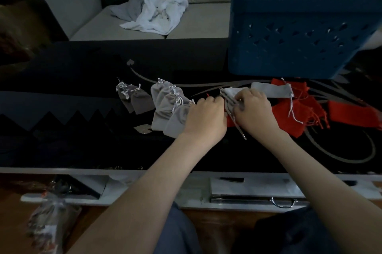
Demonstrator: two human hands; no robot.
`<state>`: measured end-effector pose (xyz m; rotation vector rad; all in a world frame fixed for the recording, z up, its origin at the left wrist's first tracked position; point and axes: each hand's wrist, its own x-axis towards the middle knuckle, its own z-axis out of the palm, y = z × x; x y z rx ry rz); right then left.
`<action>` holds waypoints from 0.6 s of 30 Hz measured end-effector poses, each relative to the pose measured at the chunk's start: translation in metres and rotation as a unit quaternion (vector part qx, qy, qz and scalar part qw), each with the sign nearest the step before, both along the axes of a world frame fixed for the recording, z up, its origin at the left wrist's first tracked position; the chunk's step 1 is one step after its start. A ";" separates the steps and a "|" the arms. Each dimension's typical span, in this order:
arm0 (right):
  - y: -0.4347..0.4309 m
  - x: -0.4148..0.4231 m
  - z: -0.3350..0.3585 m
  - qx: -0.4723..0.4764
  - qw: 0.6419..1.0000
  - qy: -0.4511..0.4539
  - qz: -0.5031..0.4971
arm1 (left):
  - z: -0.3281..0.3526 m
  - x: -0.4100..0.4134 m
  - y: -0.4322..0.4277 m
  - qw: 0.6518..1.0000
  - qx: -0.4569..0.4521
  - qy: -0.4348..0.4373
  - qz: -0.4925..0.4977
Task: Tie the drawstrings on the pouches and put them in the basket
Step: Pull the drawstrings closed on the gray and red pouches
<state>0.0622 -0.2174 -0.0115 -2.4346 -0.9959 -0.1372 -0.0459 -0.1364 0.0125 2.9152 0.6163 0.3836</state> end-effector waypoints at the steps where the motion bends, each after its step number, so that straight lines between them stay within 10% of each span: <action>1: -0.002 0.001 0.001 0.021 1.000 -0.006 0.003 | -0.001 0.000 0.000 1.000 -0.002 -0.001 -0.003; 12: -0.015 0.001 0.040 0.326 0.943 0.054 -0.043 | 0.002 -0.001 0.002 0.977 -0.186 -0.102 0.020; 18: -0.011 -0.007 0.046 0.390 0.905 0.168 0.027 | 0.019 -0.002 0.002 0.901 -0.379 -0.201 0.072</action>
